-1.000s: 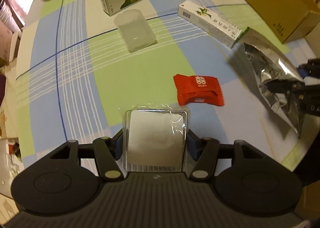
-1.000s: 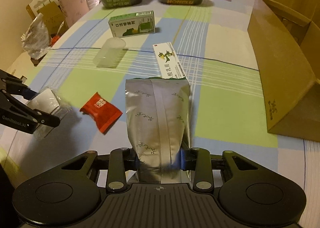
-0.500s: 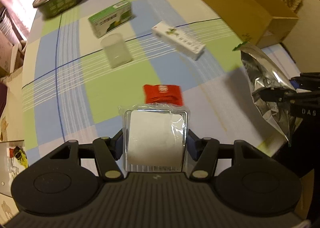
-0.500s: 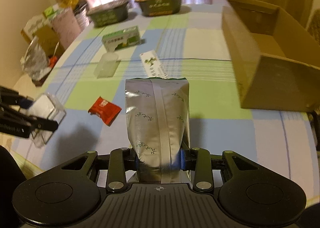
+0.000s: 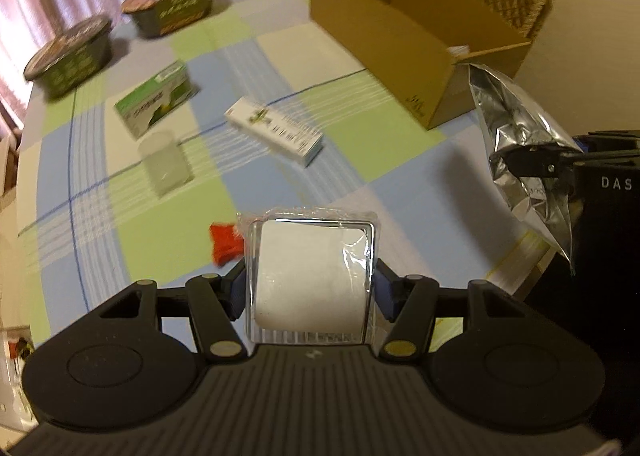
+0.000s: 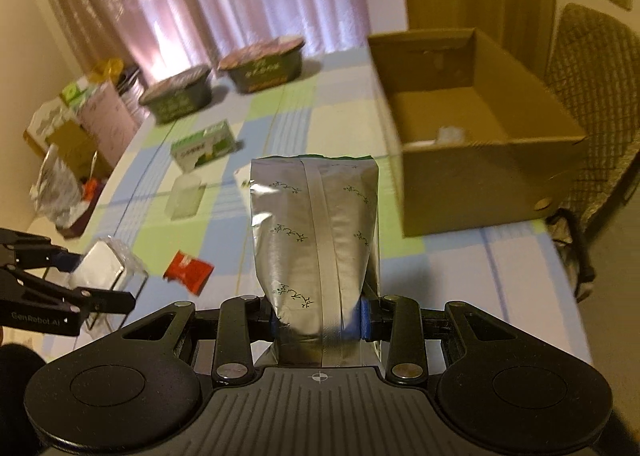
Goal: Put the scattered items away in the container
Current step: 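Lower the container into the box with the left tool while the right tool drops the foil bag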
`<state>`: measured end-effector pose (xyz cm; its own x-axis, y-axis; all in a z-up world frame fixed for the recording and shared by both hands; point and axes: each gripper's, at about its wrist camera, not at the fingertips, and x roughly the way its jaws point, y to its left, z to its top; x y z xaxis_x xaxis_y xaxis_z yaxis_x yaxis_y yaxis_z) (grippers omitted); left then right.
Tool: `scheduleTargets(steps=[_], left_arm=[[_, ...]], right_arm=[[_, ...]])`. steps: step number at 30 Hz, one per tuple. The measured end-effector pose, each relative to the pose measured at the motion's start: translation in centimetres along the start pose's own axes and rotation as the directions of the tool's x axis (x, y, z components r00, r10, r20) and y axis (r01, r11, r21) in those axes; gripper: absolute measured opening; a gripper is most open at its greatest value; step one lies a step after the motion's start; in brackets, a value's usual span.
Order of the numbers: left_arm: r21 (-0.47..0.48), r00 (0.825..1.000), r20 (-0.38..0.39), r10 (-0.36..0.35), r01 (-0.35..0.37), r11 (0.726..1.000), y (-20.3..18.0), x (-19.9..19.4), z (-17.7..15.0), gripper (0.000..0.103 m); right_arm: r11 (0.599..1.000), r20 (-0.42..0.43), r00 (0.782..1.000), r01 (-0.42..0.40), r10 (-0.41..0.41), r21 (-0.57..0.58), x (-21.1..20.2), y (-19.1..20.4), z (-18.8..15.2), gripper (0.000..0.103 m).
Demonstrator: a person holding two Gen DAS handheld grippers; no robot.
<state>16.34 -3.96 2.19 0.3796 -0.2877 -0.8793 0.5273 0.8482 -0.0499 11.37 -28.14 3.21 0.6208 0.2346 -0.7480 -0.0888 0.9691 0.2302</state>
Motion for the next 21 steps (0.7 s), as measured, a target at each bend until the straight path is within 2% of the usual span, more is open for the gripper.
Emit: scheduleTargets(steps=[5, 12, 21], left_arm=[[0.041, 0.999, 0.031, -0.033, 0.032, 0.999, -2.0, 0.3, 2.9, 0.056], [0.108, 0.994, 0.081, -0.077, 0.068, 0.992, -5.5, 1.7, 8.5, 0.056], [0.137, 0.976, 0.165, -0.14, 0.118, 0.984, -9.8, 4.0, 16.3, 0.056]], right_arm=[[1.0, 0.05, 0.999, 0.022, -0.023, 0.012, -1.7, -2.0, 2.1, 0.037], [0.996, 0.122, 0.989, 0.087, -0.085, -0.013, -3.0, -5.9, 6.7, 0.037], [0.992, 0.154, 0.98, 0.128, -0.125, -0.009, -2.4, -11.6, 11.9, 0.038]])
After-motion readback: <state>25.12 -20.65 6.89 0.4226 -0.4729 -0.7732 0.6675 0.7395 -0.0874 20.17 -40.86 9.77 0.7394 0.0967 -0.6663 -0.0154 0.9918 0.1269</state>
